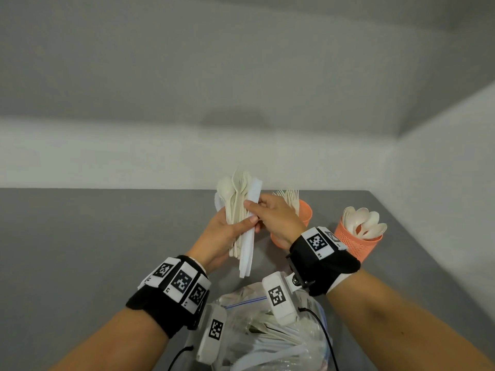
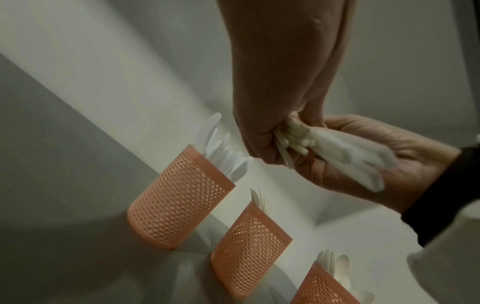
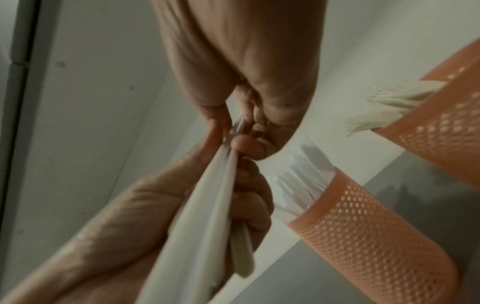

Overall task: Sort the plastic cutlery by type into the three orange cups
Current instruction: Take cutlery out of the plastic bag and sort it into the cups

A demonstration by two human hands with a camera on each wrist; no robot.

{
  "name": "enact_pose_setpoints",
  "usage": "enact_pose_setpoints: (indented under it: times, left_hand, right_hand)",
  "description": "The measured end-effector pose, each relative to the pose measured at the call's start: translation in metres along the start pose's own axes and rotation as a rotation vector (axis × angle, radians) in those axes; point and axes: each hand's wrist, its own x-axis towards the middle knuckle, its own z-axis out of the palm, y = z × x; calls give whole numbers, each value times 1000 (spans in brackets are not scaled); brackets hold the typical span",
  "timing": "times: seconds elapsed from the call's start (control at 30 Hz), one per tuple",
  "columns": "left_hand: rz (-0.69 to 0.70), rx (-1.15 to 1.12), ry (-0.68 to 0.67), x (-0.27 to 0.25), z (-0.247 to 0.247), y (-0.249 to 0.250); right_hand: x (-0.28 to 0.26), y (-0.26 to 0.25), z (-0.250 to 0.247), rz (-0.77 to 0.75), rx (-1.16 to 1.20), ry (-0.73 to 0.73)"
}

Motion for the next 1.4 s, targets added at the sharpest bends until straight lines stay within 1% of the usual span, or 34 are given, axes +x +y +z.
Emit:
enact_pose_setpoints:
  times: [0.1,0.17,0.23,0.27,0.3,0.4,0.43,0.47,0.5,0.57,0.63,0.73,0.77,0.8,0.83,0.87,0.93,0.97,1.0,1.03,1.1,1.13,1.2,1.33,1.4]
  left_hand:
    - [-43,-56,17,2,-4,-1]
    - [-63,-70,36,4,-8,1]
    - [-84,-68,61,7,-14,1]
    - [-95,-70,76,9,-19,1]
    - [-101,-71,96,10,-24,1]
    - [-109,-67,126,13,-37,4]
    - [-110,-71,111,13,-40,6]
    - [-111,-75,91,13,-42,7]
    - [-111,-77,72,13,-42,8]
    - [-106,-84,58,14,-40,7]
    - [-105,-95,54,15,-38,4]
    - [-111,-77,-1,13,-36,3]
    - [-113,-68,-18,13,-35,3]
    - [-114,-64,-25,13,-36,3]
    - [-112,-63,-21,13,-37,2]
    - [-104,-67,-9,14,-38,2]
    - [-91,-89,11,15,-38,2]
    - [-88,-100,9,16,-36,2]
    - [-80,-115,-3,16,-32,3]
    - [-68,-124,-23,16,-29,3]
    - [-55,-96,-45,17,-20,1]
    - [-54,-73,-47,18,-18,-1]
    - [-69,-64,-67,18,-14,-3]
    - [-121,-118,-96,14,-13,-1]
    - [-124,-148,-100,12,-12,-1]
  right_hand:
    - [2,-2,-5,42,116,-84]
    - [3,-5,-9,50,132,-132]
    - [7,-11,-14,55,144,-134]
    - [10,-13,-16,45,154,-105]
    - [13,-17,-20,6,141,-37]
    - [33,-21,-32,-214,-42,299]
    - [38,-20,-32,-281,-77,373]
    - [42,-16,-30,-322,-103,397]
    - [46,-11,-25,-339,-152,390]
    - [49,4,-12,-318,-297,331]
    - [53,22,-3,-242,-434,234]
    - [56,34,4,-64,-717,37]
    - [57,35,5,-40,-749,5]
    - [58,36,5,-46,-756,8]
    - [58,33,5,-84,-749,40]
    - [56,27,4,-139,-723,104]
    - [47,11,2,-238,-539,244]
    - [41,2,1,-256,-424,256]
    - [35,-5,0,-238,-331,213]
    - [30,-11,0,-198,-292,132]
    - [22,-13,3,-125,-298,-4]
    - [20,-12,4,-111,-298,-30]
    - [17,-9,1,-92,-250,-39]
    - [10,-7,-8,-19,-57,-65]
    - [7,-5,-9,3,-14,-40]
